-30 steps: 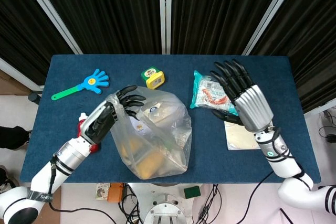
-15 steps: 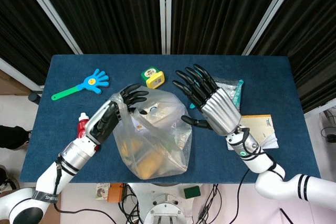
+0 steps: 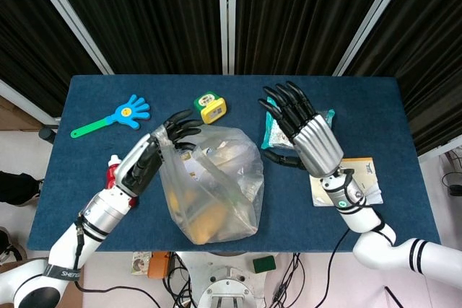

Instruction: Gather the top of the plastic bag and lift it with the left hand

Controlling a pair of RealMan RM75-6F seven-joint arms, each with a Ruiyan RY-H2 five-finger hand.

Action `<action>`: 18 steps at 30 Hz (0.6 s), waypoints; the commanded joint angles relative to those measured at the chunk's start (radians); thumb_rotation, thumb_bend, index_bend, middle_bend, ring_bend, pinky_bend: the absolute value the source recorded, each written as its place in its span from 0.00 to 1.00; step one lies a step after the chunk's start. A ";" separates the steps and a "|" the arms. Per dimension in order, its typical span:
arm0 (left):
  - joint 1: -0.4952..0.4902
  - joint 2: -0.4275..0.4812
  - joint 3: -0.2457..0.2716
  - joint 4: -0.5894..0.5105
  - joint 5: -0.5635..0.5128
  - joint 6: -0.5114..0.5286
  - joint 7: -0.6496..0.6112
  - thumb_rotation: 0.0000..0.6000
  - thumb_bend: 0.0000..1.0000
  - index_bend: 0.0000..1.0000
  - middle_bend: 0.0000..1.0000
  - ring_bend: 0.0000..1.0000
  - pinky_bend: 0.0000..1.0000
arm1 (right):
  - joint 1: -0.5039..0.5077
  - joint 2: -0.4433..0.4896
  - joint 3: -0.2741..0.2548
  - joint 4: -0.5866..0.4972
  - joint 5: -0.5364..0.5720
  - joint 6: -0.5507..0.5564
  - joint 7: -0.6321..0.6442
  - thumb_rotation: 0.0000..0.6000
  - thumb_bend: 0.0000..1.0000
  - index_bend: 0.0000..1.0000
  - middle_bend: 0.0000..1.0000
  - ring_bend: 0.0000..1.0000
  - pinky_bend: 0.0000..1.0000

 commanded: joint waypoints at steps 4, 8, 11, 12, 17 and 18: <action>-0.014 0.007 -0.018 -0.014 -0.012 -0.015 0.021 0.28 0.08 0.07 0.14 0.12 0.31 | -0.010 -0.012 -0.002 0.040 0.028 0.020 0.063 1.00 0.02 0.00 0.00 0.00 0.00; -0.027 -0.007 -0.014 -0.014 -0.027 -0.032 0.044 0.28 0.08 0.07 0.14 0.12 0.33 | -0.006 -0.037 -0.009 0.065 0.047 0.014 0.131 1.00 0.02 0.00 0.00 0.00 0.00; -0.039 -0.017 -0.017 -0.014 -0.054 -0.037 0.064 0.28 0.08 0.07 0.13 0.11 0.33 | 0.007 -0.069 -0.013 0.086 0.049 0.009 0.173 1.00 0.02 0.00 0.00 0.00 0.00; -0.043 -0.020 -0.019 -0.014 -0.062 -0.036 0.072 0.28 0.08 0.07 0.13 0.11 0.33 | 0.012 -0.081 -0.013 0.093 0.049 0.011 0.181 1.00 0.02 0.00 0.00 0.00 0.00; -0.059 -0.028 -0.037 -0.014 -0.102 -0.033 0.105 0.28 0.08 0.07 0.13 0.11 0.33 | 0.038 -0.141 -0.005 0.127 0.060 0.007 0.229 1.00 0.02 0.00 0.00 0.00 0.00; -0.062 -0.029 -0.041 -0.014 -0.106 -0.032 0.110 0.29 0.08 0.07 0.13 0.11 0.34 | 0.043 -0.150 -0.005 0.132 0.062 0.005 0.236 1.00 0.02 0.00 0.00 0.00 0.00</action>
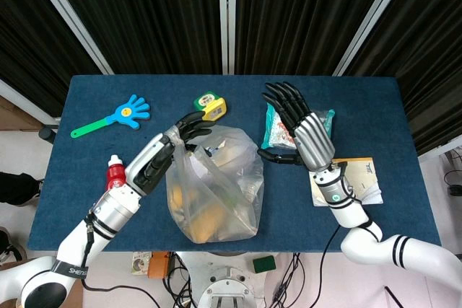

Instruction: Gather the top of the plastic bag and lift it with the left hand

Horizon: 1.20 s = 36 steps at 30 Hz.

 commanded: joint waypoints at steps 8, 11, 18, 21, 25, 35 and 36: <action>-0.013 -0.007 -0.024 0.000 -0.029 -0.007 0.027 0.30 0.08 0.07 0.13 0.11 0.34 | 0.045 -0.091 0.015 0.044 0.037 -0.020 0.067 1.00 0.02 0.00 0.00 0.00 0.00; -0.012 -0.010 -0.029 0.000 -0.027 -0.010 0.029 0.30 0.08 0.07 0.13 0.11 0.34 | 0.055 -0.122 0.027 0.061 0.064 -0.027 0.088 1.00 0.02 0.00 0.00 0.00 0.00; -0.005 -0.006 -0.039 0.000 -0.021 -0.013 0.029 0.30 0.08 0.07 0.13 0.11 0.35 | 0.068 -0.179 0.036 0.112 0.107 -0.042 0.152 1.00 0.02 0.00 0.00 0.00 0.00; 0.001 -0.003 -0.042 0.000 -0.017 -0.016 0.022 0.30 0.08 0.07 0.13 0.11 0.35 | 0.069 -0.196 0.038 0.129 0.118 -0.046 0.187 1.00 0.02 0.00 0.00 0.00 0.00; 0.005 -0.002 -0.045 0.000 -0.007 -0.023 0.017 0.29 0.08 0.07 0.13 0.11 0.35 | 0.075 -0.216 0.041 0.151 0.135 -0.061 0.235 1.00 0.02 0.00 0.00 0.00 0.00; 0.005 0.002 -0.054 0.000 -0.025 -0.025 0.026 0.30 0.08 0.07 0.13 0.11 0.35 | 0.085 -0.228 0.044 0.150 0.189 -0.143 0.363 1.00 0.00 0.00 0.00 0.00 0.00; 0.004 0.002 -0.055 0.000 -0.026 -0.027 0.027 0.30 0.08 0.07 0.13 0.11 0.35 | 0.086 -0.225 0.046 0.144 0.195 -0.154 0.375 1.00 0.00 0.00 0.00 0.00 0.00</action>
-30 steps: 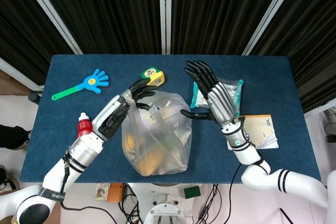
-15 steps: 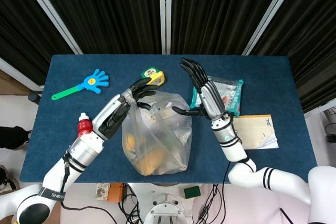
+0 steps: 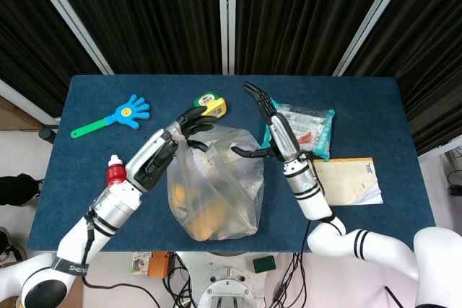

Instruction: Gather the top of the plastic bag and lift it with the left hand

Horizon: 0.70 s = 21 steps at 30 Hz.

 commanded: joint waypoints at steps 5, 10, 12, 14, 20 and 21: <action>-0.007 -0.003 -0.004 0.000 -0.007 -0.007 0.010 0.30 0.08 0.07 0.13 0.11 0.35 | 0.012 0.020 0.014 -0.034 0.035 -0.067 0.054 1.00 0.00 0.00 0.00 0.00 0.00; -0.009 -0.006 -0.007 0.000 -0.012 -0.012 0.014 0.29 0.08 0.07 0.13 0.11 0.35 | 0.021 0.018 0.022 -0.044 0.046 -0.085 0.057 1.00 0.00 0.00 0.00 0.00 0.00; -0.010 -0.009 -0.005 0.000 -0.010 -0.015 0.015 0.30 0.08 0.07 0.13 0.11 0.35 | 0.025 0.014 0.028 -0.047 0.053 -0.093 0.066 1.00 0.00 0.00 0.00 0.00 0.00; -0.011 -0.012 -0.004 0.000 -0.009 -0.018 0.016 0.30 0.08 0.07 0.13 0.11 0.35 | 0.031 0.010 0.037 -0.046 0.062 -0.100 0.065 1.00 0.00 0.00 0.00 0.00 0.00; -0.006 -0.014 -0.003 0.000 -0.001 -0.029 0.005 0.29 0.08 0.07 0.13 0.11 0.35 | 0.058 -0.014 0.066 -0.023 0.080 -0.112 0.049 1.00 0.02 0.00 0.00 0.00 0.00; -0.006 -0.014 -0.003 0.000 0.001 -0.031 0.003 0.30 0.08 0.07 0.13 0.11 0.35 | 0.064 -0.016 0.070 -0.017 0.081 -0.117 0.044 1.00 0.03 0.00 0.00 0.00 0.00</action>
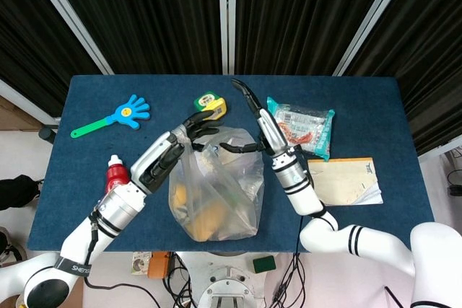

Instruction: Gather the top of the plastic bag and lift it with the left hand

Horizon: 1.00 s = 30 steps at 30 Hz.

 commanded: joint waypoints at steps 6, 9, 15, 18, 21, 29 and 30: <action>0.005 0.005 0.000 0.000 0.013 -0.022 -0.019 0.30 0.08 0.07 0.13 0.11 0.35 | 0.048 -0.028 0.041 0.043 0.029 -0.027 -0.041 1.00 0.07 0.00 0.00 0.00 0.00; 0.008 0.007 -0.001 0.000 0.019 -0.027 -0.028 0.30 0.08 0.07 0.13 0.11 0.36 | 0.059 -0.038 0.058 0.057 0.032 -0.015 -0.053 1.00 0.10 0.00 0.00 0.00 0.00; 0.016 0.015 -0.001 0.000 0.028 -0.035 -0.043 0.30 0.08 0.07 0.13 0.11 0.36 | 0.065 -0.015 0.083 0.037 0.039 -0.009 -0.071 1.00 0.17 0.00 0.00 0.00 0.00; 0.020 0.019 -0.001 0.000 0.033 -0.042 -0.052 0.30 0.08 0.07 0.13 0.11 0.36 | 0.064 -0.001 0.090 0.017 0.035 0.004 -0.084 1.00 0.19 0.00 0.00 0.00 0.00; 0.023 0.020 0.002 0.000 0.041 -0.045 -0.057 0.29 0.08 0.07 0.13 0.11 0.36 | 0.061 0.010 0.097 -0.004 0.026 0.023 -0.092 1.00 0.21 0.00 0.00 0.00 0.00; 0.024 0.013 0.008 0.000 0.050 -0.043 -0.056 0.30 0.08 0.07 0.13 0.11 0.36 | 0.047 0.041 0.102 -0.064 -0.007 0.079 -0.108 1.00 0.29 0.00 0.00 0.00 0.00; 0.024 0.013 0.008 0.000 0.048 -0.042 -0.054 0.30 0.08 0.07 0.13 0.11 0.36 | 0.044 0.045 0.100 -0.071 -0.012 0.084 -0.106 1.00 0.27 0.00 0.00 0.00 0.00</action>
